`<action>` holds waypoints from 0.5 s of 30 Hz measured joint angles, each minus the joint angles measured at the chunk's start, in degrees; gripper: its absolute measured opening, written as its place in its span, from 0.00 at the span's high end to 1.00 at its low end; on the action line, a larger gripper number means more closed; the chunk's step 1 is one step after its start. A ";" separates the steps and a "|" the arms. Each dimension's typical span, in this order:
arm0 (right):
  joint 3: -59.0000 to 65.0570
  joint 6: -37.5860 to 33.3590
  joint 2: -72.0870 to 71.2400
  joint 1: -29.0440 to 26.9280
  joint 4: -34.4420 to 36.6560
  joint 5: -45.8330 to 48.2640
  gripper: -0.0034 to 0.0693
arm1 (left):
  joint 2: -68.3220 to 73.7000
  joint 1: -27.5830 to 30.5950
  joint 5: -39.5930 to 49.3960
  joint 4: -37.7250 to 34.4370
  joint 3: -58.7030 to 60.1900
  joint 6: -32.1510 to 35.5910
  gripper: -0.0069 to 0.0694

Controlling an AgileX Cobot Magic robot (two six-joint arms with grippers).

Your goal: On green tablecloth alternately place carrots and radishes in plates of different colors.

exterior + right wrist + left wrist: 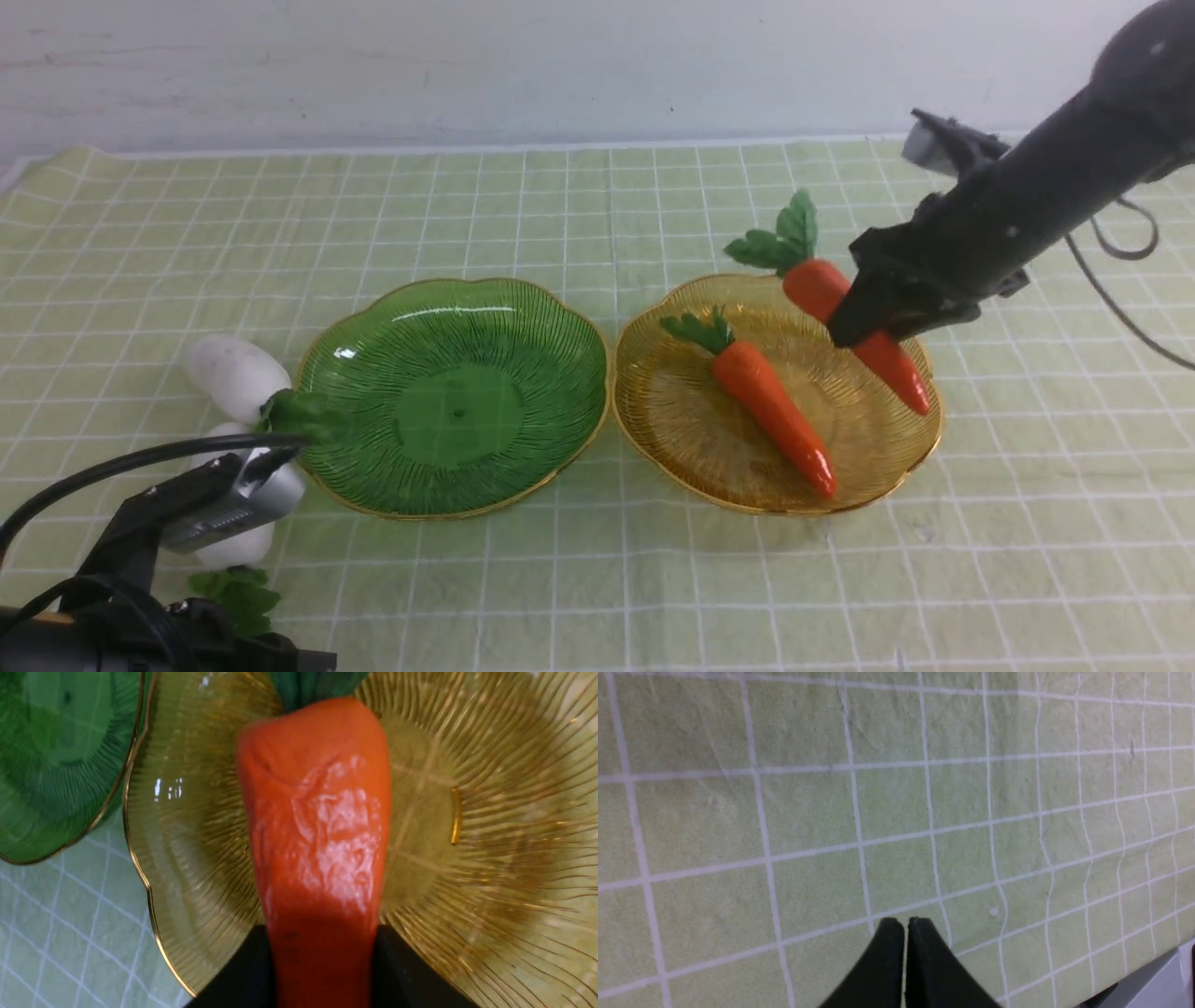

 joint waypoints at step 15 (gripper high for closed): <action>-3.44 5.70 2.35 2.42 -8.95 0.06 0.13 | 0.17 0.00 -5.77 2.81 -0.97 -2.27 0.82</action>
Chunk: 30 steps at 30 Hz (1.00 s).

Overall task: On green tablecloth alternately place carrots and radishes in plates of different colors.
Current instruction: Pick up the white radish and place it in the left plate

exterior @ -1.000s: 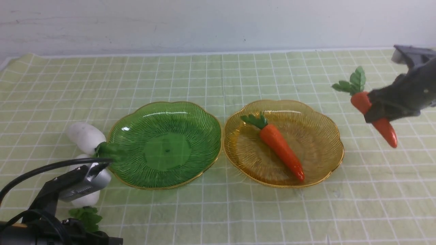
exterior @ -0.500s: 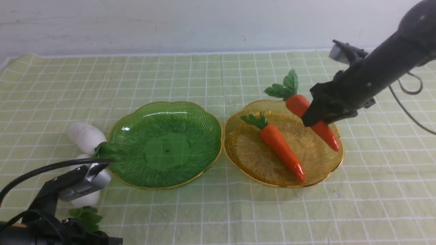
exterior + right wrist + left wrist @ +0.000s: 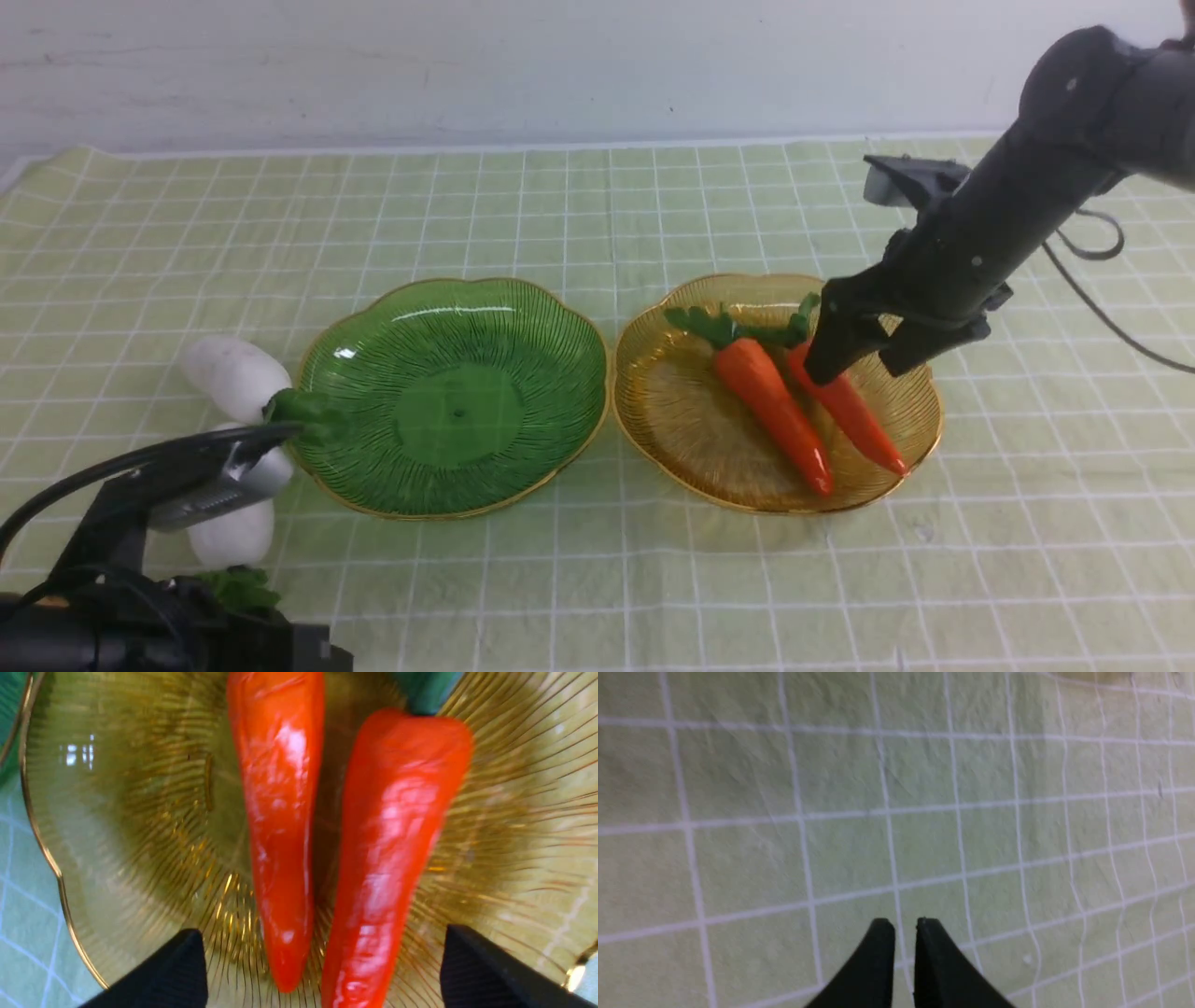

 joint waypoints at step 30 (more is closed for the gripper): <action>32.50 2.60 -37.26 0.00 -3.08 0.99 0.97 | 22.92 0.00 -11.62 54.21 -17.49 -52.14 0.22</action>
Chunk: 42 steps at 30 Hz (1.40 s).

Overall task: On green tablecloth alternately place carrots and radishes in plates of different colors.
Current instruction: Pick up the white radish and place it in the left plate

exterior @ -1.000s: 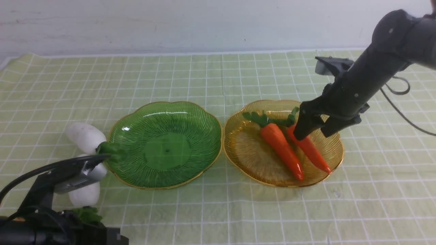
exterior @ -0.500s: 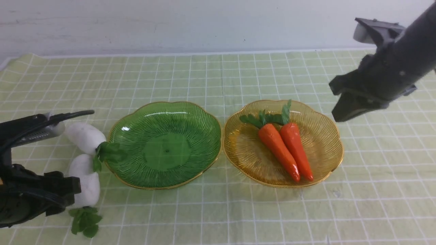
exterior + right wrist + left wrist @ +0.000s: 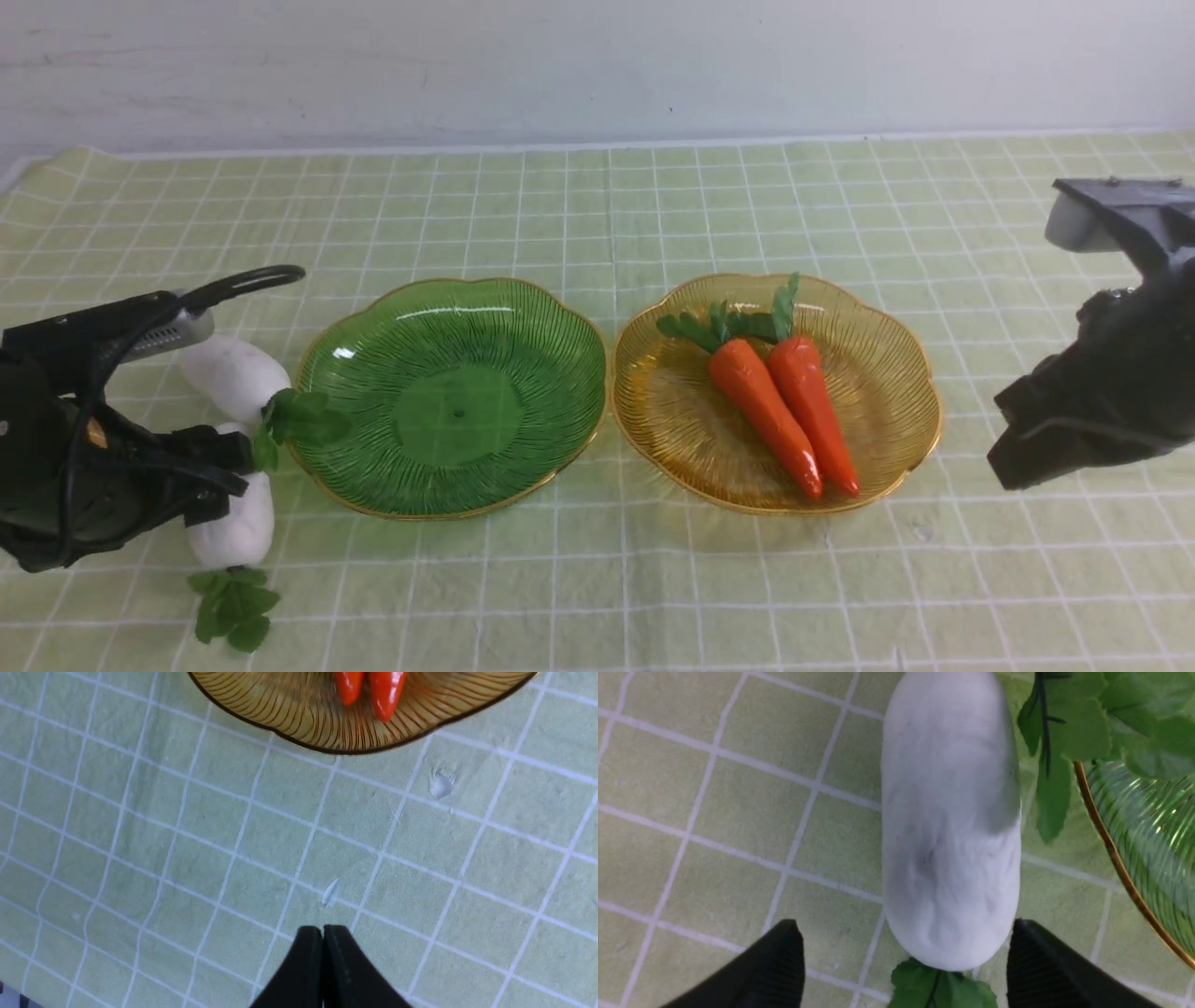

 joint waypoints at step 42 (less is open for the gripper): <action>0.04 -0.06 0.00 0.00 1.14 -0.92 0.97 | 10.83 -5.78 6.02 -22.86 -21.25 17.80 0.34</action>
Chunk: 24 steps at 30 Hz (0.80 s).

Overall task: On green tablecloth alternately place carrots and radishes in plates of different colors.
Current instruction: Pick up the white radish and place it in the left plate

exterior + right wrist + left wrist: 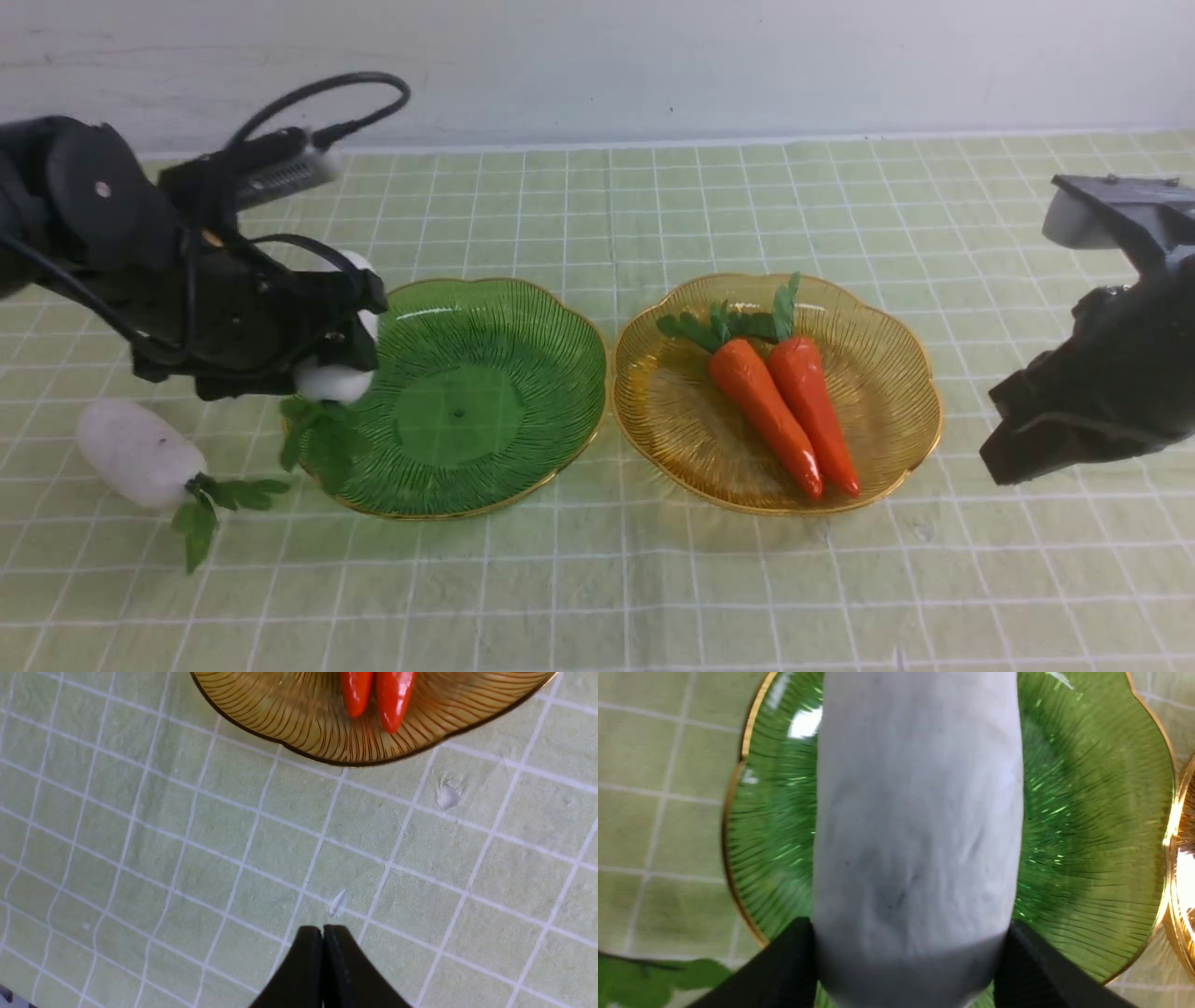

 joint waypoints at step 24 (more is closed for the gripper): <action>0.00 -1.70 0.00 0.00 0.00 -0.42 0.97 | 0.48 11.40 22.12 13.39 -16.19 -3.24 0.15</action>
